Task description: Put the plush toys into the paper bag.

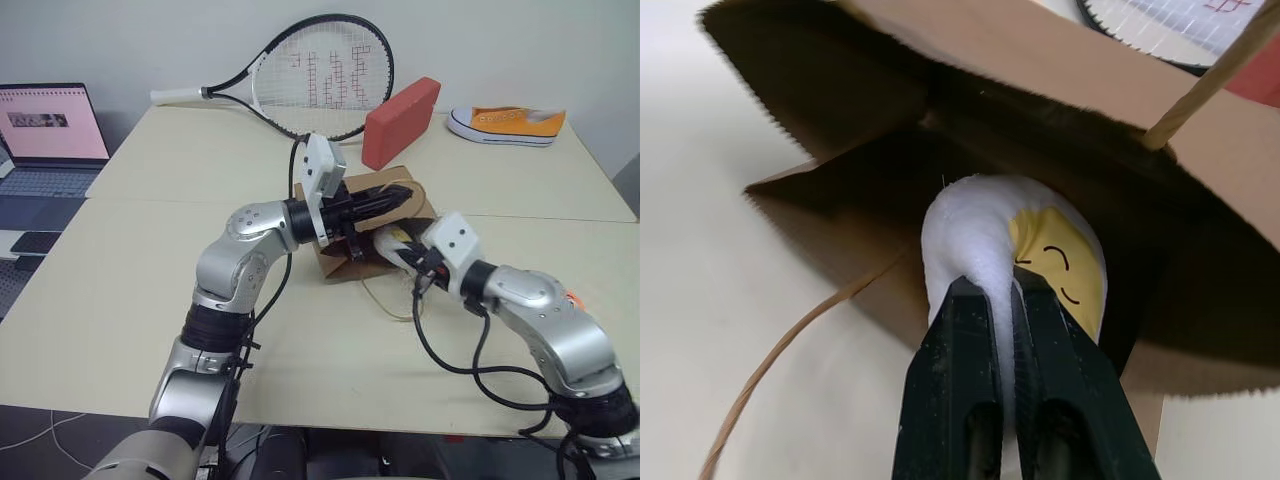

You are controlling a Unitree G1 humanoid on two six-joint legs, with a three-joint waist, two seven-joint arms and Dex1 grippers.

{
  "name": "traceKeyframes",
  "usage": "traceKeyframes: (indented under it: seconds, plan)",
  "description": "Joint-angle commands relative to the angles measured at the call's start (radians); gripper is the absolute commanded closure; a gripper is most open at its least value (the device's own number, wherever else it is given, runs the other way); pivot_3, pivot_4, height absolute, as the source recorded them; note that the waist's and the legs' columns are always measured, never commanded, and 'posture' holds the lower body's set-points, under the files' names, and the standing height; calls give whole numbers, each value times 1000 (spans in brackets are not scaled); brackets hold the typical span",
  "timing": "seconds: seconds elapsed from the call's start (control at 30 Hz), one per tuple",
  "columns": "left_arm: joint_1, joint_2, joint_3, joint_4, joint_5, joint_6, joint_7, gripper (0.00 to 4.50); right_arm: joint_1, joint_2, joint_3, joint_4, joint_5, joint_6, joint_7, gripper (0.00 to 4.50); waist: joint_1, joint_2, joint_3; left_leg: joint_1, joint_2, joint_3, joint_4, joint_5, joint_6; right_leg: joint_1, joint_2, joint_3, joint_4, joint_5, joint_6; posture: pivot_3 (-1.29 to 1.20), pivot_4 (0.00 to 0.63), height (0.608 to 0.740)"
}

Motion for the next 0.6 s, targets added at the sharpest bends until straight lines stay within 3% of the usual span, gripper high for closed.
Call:
traceKeyframes:
  seconds: [0.03,0.4,0.6]
  plan:
    - [-9,5,7,-53,-19,-2,-4,4500,-32,39,32,43,-67,-64,-46,4482,0,0,0,0,0,0,0,0,0,0,0,0,0,0,0,0,150,740]
    - [-1,12,-8,-59,-16,1,-15,4500,-83,212,95,351,-281,-318,-215,4482,-2,0,0,0,0,0,0,0,0,0,0,0,0,0,0,0,150,740]
    - [1,13,-3,-60,-21,7,-7,4500,-65,234,84,417,-342,-423,-248,2626,-2,0,0,0,0,0,0,0,0,0,0,0,1,0,0,0,150,740]
